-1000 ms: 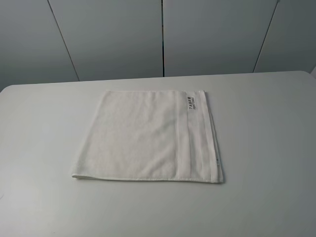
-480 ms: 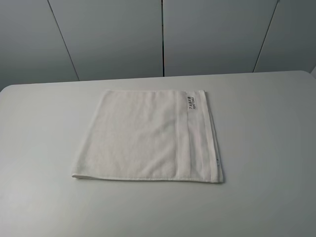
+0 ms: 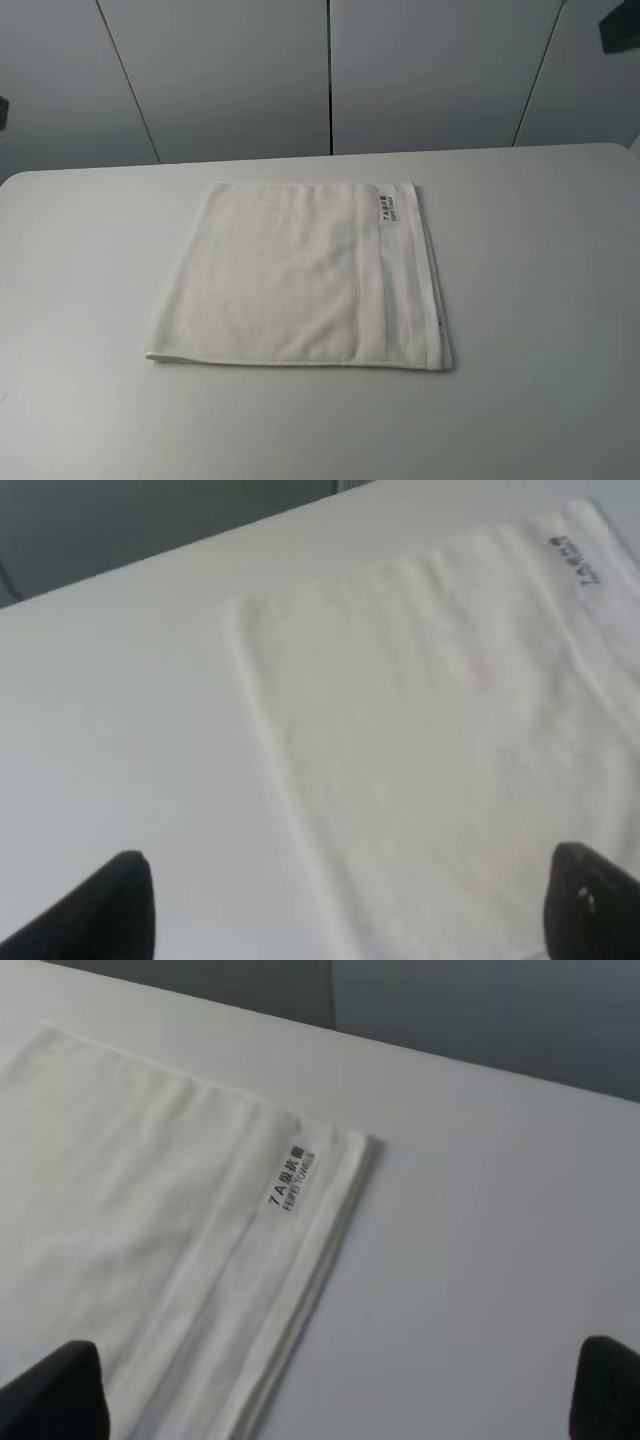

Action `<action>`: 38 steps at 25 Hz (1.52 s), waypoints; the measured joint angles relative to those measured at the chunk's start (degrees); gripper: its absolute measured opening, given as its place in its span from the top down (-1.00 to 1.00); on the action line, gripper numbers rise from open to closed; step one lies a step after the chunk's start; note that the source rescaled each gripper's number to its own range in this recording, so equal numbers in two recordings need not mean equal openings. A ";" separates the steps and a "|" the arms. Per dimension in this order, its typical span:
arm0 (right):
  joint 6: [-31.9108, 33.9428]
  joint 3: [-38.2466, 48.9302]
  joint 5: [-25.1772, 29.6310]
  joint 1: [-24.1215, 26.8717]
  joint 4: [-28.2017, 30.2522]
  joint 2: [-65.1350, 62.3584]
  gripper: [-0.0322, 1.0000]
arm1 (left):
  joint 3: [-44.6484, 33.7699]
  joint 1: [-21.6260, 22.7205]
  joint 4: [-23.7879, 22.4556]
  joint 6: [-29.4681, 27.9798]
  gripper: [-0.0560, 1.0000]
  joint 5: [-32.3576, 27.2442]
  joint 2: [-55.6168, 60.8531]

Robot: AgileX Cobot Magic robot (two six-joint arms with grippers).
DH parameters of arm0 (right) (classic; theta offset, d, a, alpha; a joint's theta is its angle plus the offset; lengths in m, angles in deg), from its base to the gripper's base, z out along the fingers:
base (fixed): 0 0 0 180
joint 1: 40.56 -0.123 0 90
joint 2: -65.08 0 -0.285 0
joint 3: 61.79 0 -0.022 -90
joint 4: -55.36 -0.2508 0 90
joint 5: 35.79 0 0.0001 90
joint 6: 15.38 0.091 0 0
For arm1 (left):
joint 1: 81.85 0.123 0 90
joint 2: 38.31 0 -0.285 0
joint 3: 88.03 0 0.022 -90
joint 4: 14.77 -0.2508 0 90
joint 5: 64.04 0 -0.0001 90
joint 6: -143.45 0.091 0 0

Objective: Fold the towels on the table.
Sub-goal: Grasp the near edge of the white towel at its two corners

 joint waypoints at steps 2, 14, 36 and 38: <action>-2.05 -2.50 0.21 -0.14 -2.15 3.67 -1.00 | 2.31 0.00 4.42 4.41 -0.98 0.00 -4.44; -6.46 -10.25 3.16 -14.11 1.65 19.49 -1.00 | 14.00 -11.05 9.39 20.51 -0.97 -3.53 -19.52; -14.22 -10.64 5.92 -28.86 9.93 35.76 -1.00 | 15.11 -31.62 -10.80 20.23 -0.97 -2.63 -39.47; -15.20 -10.64 6.03 -30.29 11.50 37.62 -1.00 | 15.11 -32.95 -12.34 19.75 -0.97 -2.52 -40.19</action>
